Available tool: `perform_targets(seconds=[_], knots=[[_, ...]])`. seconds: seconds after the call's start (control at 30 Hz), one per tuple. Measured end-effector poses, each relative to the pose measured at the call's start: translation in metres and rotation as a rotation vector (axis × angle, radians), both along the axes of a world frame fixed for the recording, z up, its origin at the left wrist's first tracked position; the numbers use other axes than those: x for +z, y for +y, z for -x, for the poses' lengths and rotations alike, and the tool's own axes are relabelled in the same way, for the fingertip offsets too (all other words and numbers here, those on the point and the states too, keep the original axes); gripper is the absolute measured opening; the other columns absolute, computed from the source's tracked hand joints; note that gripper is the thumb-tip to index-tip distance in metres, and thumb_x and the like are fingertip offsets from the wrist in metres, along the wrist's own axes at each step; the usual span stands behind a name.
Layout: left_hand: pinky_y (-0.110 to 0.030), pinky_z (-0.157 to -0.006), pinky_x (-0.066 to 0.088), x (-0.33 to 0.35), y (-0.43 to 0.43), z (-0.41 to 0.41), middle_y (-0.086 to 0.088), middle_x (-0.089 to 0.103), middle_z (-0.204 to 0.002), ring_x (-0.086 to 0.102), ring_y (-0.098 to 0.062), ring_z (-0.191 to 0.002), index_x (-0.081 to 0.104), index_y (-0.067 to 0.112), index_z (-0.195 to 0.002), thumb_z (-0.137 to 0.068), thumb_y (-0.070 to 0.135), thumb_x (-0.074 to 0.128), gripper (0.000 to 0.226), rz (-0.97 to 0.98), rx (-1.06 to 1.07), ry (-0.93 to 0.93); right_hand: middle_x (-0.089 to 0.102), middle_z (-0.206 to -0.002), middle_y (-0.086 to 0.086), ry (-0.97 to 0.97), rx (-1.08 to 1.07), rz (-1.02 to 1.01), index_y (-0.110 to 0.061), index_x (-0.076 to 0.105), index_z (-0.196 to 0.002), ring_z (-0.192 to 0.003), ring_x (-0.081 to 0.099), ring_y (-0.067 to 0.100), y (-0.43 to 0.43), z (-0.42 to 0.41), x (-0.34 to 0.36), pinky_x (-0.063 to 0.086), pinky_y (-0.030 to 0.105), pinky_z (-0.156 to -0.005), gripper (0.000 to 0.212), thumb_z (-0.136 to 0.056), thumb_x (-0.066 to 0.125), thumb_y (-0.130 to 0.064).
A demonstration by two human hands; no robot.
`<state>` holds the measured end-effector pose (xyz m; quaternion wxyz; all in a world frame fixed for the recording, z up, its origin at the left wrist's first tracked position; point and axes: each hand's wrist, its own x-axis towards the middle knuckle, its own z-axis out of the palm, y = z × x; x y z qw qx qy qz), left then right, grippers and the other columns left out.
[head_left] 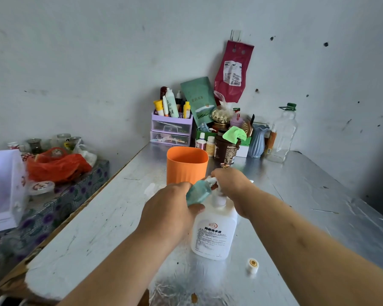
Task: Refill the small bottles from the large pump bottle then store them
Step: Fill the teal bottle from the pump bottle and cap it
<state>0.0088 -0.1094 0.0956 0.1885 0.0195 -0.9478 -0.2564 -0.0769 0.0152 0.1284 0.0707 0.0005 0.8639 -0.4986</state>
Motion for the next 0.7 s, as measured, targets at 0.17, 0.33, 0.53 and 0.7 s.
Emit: perform_targets(seconds=[0.17, 0.33, 0.53, 0.7], knots=[[-0.030, -0.070, 0.046, -0.002, -0.001, 0.002, 0.007, 0.065, -0.104, 0.060, -0.017, -0.090, 0.059, 0.029, -0.109, -0.086, 0.047, 0.066, 0.030, -0.012, 0.002, 0.001, 0.034, -0.064, 0.005, 0.014, 0.041, -0.005, -0.011, 0.045, -0.072, -0.058, 0.029, 0.017, 0.001, 0.002, -0.001, 0.025, 0.029, -0.052, 0.023, -0.093, 0.035, -0.007], [-0.030, -0.072, 0.048, -0.006, -0.001, 0.003, 0.007, 0.064, -0.102, 0.061, -0.018, -0.089, 0.059, 0.028, -0.106, -0.086, 0.045, 0.067, 0.028, -0.017, 0.006, -0.012, 0.040, -0.067, -0.003, 0.087, 0.119, -0.114, -0.018, 0.042, -0.063, -0.062, 0.041, 0.013, 0.003, 0.003, -0.008, 0.032, 0.019, -0.056, 0.037, -0.098, 0.034, -0.009], [-0.033, -0.076, 0.051, -0.008, -0.001, 0.003, 0.007, 0.065, -0.106, 0.061, -0.018, -0.091, 0.058, 0.029, -0.108, -0.086, 0.046, 0.067, 0.029, -0.016, 0.017, -0.044, 0.036, -0.066, -0.004, 0.069, 0.120, -0.137, -0.020, 0.039, -0.062, -0.056, 0.032, 0.006, 0.002, -0.002, -0.009, 0.029, 0.017, -0.053, 0.038, -0.098, 0.033, -0.010], [-0.029, -0.066, 0.042, -0.001, 0.002, -0.001, 0.009, 0.063, -0.099, 0.057, -0.016, -0.083, 0.056, 0.029, -0.100, -0.086, 0.046, 0.066, 0.024, -0.013, 0.008, -0.016, 0.032, -0.066, 0.004, 0.019, 0.084, -0.111, -0.012, 0.040, -0.069, -0.060, 0.028, 0.016, 0.002, -0.006, 0.002, 0.024, 0.026, -0.053, 0.026, -0.093, 0.033, -0.006]])
